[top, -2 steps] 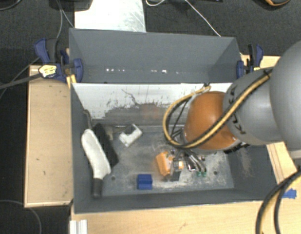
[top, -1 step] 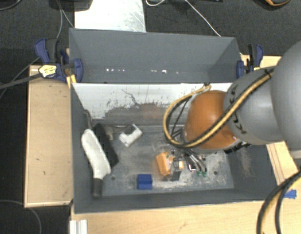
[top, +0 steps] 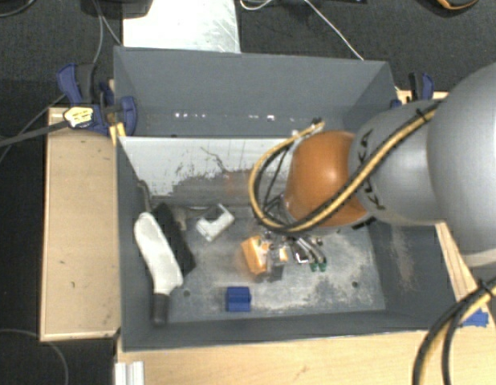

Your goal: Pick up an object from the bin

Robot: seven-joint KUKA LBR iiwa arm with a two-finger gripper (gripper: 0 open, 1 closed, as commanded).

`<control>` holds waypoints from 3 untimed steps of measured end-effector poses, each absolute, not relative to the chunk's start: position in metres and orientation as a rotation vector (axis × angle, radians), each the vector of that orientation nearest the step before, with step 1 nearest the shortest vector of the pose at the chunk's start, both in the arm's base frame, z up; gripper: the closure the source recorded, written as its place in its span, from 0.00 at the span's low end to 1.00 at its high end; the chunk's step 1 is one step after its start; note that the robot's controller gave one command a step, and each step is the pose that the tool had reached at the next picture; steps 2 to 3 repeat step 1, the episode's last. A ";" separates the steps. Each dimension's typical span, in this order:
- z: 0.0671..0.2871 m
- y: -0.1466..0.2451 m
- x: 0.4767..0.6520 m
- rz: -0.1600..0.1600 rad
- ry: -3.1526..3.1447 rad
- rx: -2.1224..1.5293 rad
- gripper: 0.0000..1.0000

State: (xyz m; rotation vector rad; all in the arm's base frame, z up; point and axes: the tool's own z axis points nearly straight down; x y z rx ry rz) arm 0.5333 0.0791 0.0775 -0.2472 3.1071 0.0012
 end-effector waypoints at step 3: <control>0.216 0.082 0.553 0.003 3.119 -0.197 1.00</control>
Offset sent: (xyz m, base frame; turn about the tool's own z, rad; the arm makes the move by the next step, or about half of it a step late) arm 0.0000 0.0000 0.0000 0.0000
